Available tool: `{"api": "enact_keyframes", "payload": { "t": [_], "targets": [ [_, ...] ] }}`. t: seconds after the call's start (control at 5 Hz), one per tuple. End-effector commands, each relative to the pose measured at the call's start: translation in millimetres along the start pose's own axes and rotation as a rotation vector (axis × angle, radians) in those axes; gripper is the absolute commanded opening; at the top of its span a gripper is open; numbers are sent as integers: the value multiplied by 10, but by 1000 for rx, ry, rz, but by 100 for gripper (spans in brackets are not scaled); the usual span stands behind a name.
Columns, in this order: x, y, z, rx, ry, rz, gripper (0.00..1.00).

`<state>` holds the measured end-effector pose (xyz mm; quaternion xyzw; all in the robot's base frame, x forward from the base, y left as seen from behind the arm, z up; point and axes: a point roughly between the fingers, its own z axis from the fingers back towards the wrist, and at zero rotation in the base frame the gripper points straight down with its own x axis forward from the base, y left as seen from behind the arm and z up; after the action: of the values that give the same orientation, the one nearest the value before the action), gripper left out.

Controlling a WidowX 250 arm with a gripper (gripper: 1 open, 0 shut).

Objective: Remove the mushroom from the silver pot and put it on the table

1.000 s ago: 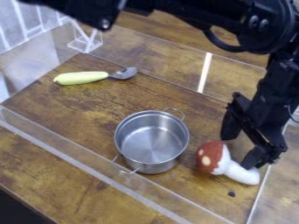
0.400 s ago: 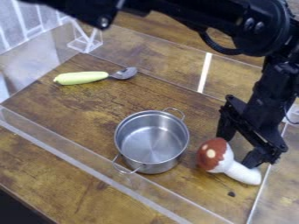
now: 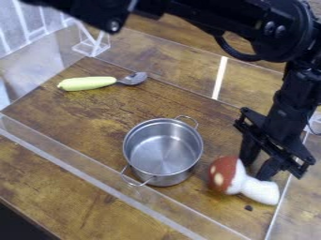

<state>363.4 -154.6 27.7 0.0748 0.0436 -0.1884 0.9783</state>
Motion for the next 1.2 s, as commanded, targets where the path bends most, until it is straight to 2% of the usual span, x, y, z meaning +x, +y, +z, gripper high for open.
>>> {"api": "enact_keyframes", "payload": {
  "t": [0.0,0.2,0.4,0.6,0.8,1.0],
  "targets": [
    [-1,57,331,-8,-73,23,100],
    [39,44,360,0,-82,19,0],
    [97,48,457,12,-100,-6,0],
    [73,131,417,7,-94,17,100],
    [44,221,405,4,-91,43,100],
    [82,415,679,23,-126,100,100]
  ]
}}
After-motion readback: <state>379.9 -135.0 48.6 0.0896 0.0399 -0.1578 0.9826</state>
